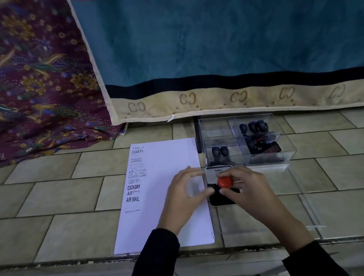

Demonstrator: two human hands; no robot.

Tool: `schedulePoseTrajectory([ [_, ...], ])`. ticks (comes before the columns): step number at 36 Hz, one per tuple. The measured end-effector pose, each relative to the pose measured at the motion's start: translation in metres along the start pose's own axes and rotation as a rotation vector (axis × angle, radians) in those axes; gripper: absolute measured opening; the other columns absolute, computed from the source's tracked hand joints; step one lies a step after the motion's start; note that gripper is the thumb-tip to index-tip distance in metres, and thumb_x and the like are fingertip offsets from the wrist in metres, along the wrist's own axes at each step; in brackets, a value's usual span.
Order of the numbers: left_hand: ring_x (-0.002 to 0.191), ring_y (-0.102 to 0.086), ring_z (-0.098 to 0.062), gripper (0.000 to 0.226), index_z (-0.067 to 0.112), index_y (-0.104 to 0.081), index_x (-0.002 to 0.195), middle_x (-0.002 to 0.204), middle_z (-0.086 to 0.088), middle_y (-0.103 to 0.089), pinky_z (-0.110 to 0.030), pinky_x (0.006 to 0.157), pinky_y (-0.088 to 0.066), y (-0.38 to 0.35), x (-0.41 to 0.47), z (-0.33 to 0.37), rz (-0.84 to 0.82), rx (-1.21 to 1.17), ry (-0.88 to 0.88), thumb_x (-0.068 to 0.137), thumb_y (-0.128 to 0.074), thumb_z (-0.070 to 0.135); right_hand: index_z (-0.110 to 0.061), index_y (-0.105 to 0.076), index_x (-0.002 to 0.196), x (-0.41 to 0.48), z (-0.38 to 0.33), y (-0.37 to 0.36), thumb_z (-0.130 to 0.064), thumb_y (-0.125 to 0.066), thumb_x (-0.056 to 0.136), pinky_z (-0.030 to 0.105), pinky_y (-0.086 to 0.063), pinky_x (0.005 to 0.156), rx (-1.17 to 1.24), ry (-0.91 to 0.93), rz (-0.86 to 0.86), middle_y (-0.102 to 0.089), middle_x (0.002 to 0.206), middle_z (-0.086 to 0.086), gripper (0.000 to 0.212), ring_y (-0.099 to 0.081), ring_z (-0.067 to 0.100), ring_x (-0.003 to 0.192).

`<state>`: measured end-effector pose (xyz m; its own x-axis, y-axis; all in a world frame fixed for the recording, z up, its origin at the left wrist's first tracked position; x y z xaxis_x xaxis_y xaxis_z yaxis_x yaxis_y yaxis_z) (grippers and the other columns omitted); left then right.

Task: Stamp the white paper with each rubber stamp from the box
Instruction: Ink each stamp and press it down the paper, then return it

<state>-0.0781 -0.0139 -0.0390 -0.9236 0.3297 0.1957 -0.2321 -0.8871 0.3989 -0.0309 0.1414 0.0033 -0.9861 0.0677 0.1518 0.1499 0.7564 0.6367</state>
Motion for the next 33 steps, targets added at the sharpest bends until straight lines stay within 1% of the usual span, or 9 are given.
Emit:
schedulePoseTrajectory([
  [4, 0.122, -0.054, -0.001, 0.019, 0.027, -0.069, 0.108, 0.119, 0.015, -0.067, -0.014, 0.102, -0.038, 0.062, -0.003, -0.003, 0.228, -0.34, 0.067, 0.09, -0.064, 0.022, -0.023, -0.069, 0.104, -0.001, -0.006, 0.004, -0.01, -0.075, 0.077, 0.014, -0.053, 0.084, -0.013, 0.019, -0.002, -0.065, 0.103, -0.007, 0.031, -0.064, 0.003, 0.091],
  [10, 0.101, -0.062, 0.005, 0.023, 0.035, -0.068, 0.105, 0.107, 0.02, -0.069, -0.018, 0.082, -0.049, 0.173, -0.021, -0.049, 0.475, -0.169, 0.102, 0.096, -0.055, 0.017, -0.03, -0.064, 0.114, 0.007, -0.048, -0.017, -0.022, -0.073, 0.08, 0.018, -0.053, 0.087, 0.077, 0.083, -0.048, -0.062, 0.109, -0.015, 0.036, -0.064, 0.001, 0.092],
  [12, 0.113, -0.058, 0.0, 0.028, 0.037, -0.066, 0.107, 0.113, 0.019, -0.066, -0.024, 0.095, -0.045, 0.193, -0.024, -0.071, 0.441, 0.037, 0.123, 0.096, -0.055, 0.014, -0.031, -0.062, 0.118, 0.01, -0.067, -0.04, -0.024, -0.074, 0.08, 0.012, -0.05, 0.088, 0.101, 0.109, -0.117, -0.058, 0.108, -0.019, 0.04, -0.062, -0.004, 0.091],
  [14, 0.126, -0.051, -0.014, 0.026, 0.026, -0.067, 0.114, 0.124, 0.006, -0.064, -0.036, 0.107, -0.04, 0.198, -0.022, -0.091, 0.329, 0.251, 0.134, 0.096, -0.056, 0.01, -0.026, -0.062, 0.119, 0.011, -0.089, -0.067, -0.023, -0.073, 0.081, 0.006, -0.047, 0.087, 0.109, 0.161, -0.183, -0.06, 0.107, -0.013, 0.039, -0.061, -0.003, 0.089],
  [16, 0.132, -0.045, -0.021, 0.024, 0.018, -0.068, 0.117, 0.13, -0.002, -0.062, -0.039, 0.111, -0.033, 0.196, -0.018, -0.102, 0.235, 0.464, 0.117, 0.094, -0.061, 0.016, -0.019, -0.063, 0.118, 0.01, -0.107, -0.094, -0.022, -0.071, 0.082, 0.011, -0.049, 0.087, 0.094, 0.216, -0.241, -0.062, 0.109, -0.003, 0.037, -0.062, 0.006, 0.09],
  [18, 0.136, -0.041, -0.024, 0.028, 0.023, -0.069, 0.117, 0.134, -0.002, -0.059, -0.045, 0.113, -0.028, 0.189, -0.017, -0.107, 0.165, 0.579, 0.127, 0.092, -0.061, 0.033, -0.017, -0.062, 0.119, 0.01, -0.12, -0.117, -0.023, -0.069, 0.084, 0.023, -0.051, 0.089, 0.067, 0.253, -0.286, -0.061, 0.111, 0.002, 0.036, -0.062, 0.013, 0.095],
  [22, 0.14, -0.034, -0.018, 0.027, 0.033, -0.068, 0.113, 0.141, 0.006, -0.052, -0.049, 0.114, -0.016, 0.183, -0.02, -0.107, 0.159, 0.644, 0.152, 0.089, -0.061, 0.045, -0.018, -0.061, 0.121, 0.013, -0.134, -0.149, -0.022, -0.066, 0.086, 0.032, -0.05, 0.091, 0.011, 0.295, -0.331, -0.06, 0.115, 0.003, 0.036, -0.058, 0.018, 0.103],
  [29, 0.135, -0.038, -0.013, 0.022, 0.036, -0.07, 0.108, 0.139, 0.009, -0.053, -0.042, 0.113, -0.014, 0.185, -0.02, -0.105, 0.198, 0.65, 0.134, 0.086, -0.068, 0.039, -0.021, -0.06, 0.12, 0.015, -0.14, -0.172, -0.019, -0.064, 0.086, 0.038, -0.051, 0.087, -0.02, 0.301, -0.38, -0.058, 0.114, 0.004, 0.034, -0.055, 0.021, 0.102],
  [33, 0.134, -0.04, -0.013, 0.035, 0.036, -0.071, 0.107, 0.137, 0.009, -0.054, -0.042, 0.113, -0.014, 0.185, -0.02, -0.105, 0.2, 0.632, 0.136, 0.08, -0.056, 0.053, -0.019, -0.06, 0.118, 0.014, -0.141, -0.179, -0.02, -0.063, 0.086, 0.039, -0.051, 0.085, -0.059, 0.31, -0.386, -0.059, 0.112, 0.006, 0.032, -0.055, 0.023, 0.101],
])
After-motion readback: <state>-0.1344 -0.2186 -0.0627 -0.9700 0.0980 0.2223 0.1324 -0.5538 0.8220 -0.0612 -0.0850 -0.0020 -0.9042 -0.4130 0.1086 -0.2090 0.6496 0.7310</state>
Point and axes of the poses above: each hand's wrist, its own x-axis towards the middle knuckle, its own y-axis out of the back of the hand, z = x × y, the point moved 10 cm from there along x, towards the middle knuckle
